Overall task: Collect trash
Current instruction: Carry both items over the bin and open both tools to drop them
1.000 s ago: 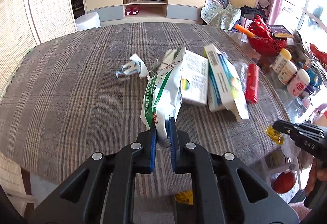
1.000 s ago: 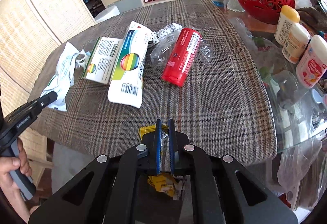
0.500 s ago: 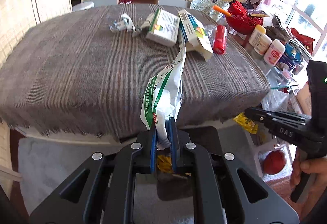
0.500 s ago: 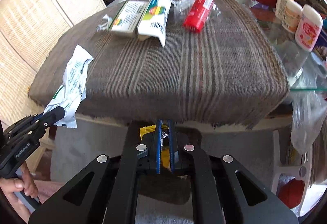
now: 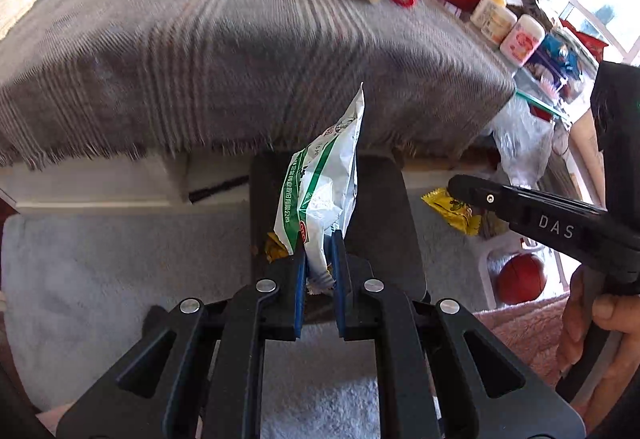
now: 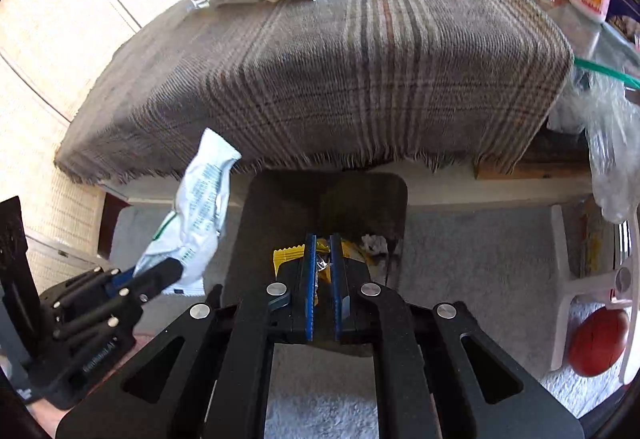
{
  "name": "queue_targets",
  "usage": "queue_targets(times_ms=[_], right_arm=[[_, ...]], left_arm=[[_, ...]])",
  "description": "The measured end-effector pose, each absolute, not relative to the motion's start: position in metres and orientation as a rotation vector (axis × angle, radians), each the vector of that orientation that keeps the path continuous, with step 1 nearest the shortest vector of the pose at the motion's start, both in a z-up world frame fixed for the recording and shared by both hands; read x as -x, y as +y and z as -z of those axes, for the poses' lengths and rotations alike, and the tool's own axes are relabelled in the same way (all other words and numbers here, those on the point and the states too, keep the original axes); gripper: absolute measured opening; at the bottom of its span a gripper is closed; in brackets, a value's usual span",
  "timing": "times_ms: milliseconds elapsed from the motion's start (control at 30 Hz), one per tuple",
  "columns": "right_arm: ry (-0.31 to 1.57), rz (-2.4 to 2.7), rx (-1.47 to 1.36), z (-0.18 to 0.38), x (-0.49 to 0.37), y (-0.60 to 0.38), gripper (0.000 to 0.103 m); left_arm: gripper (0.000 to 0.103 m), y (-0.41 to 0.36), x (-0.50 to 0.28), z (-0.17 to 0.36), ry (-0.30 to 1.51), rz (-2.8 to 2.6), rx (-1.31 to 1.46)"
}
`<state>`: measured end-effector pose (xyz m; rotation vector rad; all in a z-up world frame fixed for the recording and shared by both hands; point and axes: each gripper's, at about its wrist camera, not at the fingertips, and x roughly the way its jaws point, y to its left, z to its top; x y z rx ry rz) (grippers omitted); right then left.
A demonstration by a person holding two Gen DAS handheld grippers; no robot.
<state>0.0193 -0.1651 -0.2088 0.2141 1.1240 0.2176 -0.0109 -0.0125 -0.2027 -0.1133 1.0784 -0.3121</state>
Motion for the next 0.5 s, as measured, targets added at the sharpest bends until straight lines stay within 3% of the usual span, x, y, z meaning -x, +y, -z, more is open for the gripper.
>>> queue_targets(times_ms=[500], right_arm=[[1.216, -0.181, -0.282, 0.255, -0.028, -0.165, 0.011]], left_arm=[[0.013, -0.047, -0.005, 0.246, 1.183, 0.353, 0.047]])
